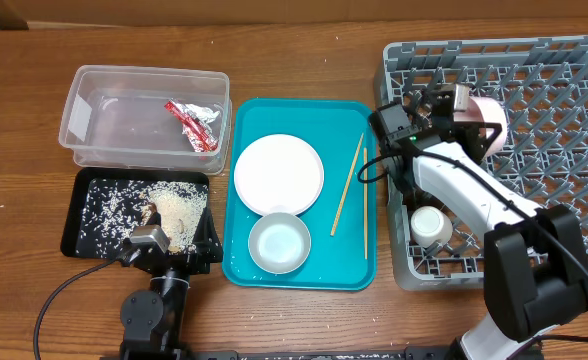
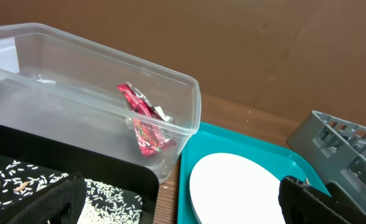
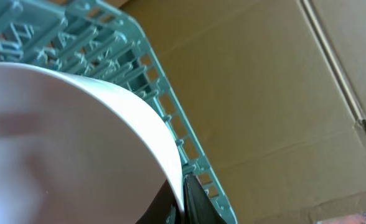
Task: Sort waste into correct bins and load items into the dishwasher
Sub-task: 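Stand the pink plate upright in the rack slots and open the right gripper, then move the right gripper to the white bowl and grasp its rim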
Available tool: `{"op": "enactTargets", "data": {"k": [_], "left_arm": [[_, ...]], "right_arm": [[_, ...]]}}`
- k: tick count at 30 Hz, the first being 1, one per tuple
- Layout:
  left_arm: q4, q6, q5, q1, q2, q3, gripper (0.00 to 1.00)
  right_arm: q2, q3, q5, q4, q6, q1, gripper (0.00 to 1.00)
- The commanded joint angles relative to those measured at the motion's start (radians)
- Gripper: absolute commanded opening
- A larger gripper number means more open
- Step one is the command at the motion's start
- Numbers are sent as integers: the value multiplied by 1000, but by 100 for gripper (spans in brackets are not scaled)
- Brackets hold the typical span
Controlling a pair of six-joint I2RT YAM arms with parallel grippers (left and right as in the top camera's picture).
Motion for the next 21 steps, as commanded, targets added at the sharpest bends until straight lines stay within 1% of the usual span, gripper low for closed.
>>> {"op": "enactTargets", "data": {"k": [1, 8, 13, 14, 15, 16, 17, 18, 19, 21], "left_arm": [[5, 23, 10, 5, -11, -6, 100], [5, 22, 10, 5, -11, -6, 100], [5, 22, 10, 5, -11, -6, 100], [5, 22, 10, 5, -11, -6, 100], [5, 22, 10, 5, -11, -6, 100], [5, 22, 10, 5, -11, -6, 100], [5, 22, 10, 5, -11, -6, 100], [5, 23, 10, 5, -11, -6, 100], [5, 23, 9, 5, -11, -6, 100], [5, 22, 9, 5, -11, -6, 100]], "right_arm": [[-2, -19, -17, 7, -1, -3, 5], [-2, -29, -39, 10, -1, 43, 11], [-2, -29, -38, 10, -1, 69, 13], [-3, -28, -38, 3, -1, 74, 18], [-3, -28, -38, -4, -1, 80, 25], [-3, -27, -39, -5, -1, 87, 40], [-5, -26, -42, -4, 0, 93, 50], [-7, -24, -52, -5, 0, 99, 55], [-20, -10, -113, -6, 0, 108, 57], [-48, 11, -197, -21, 0, 111, 58]]}}
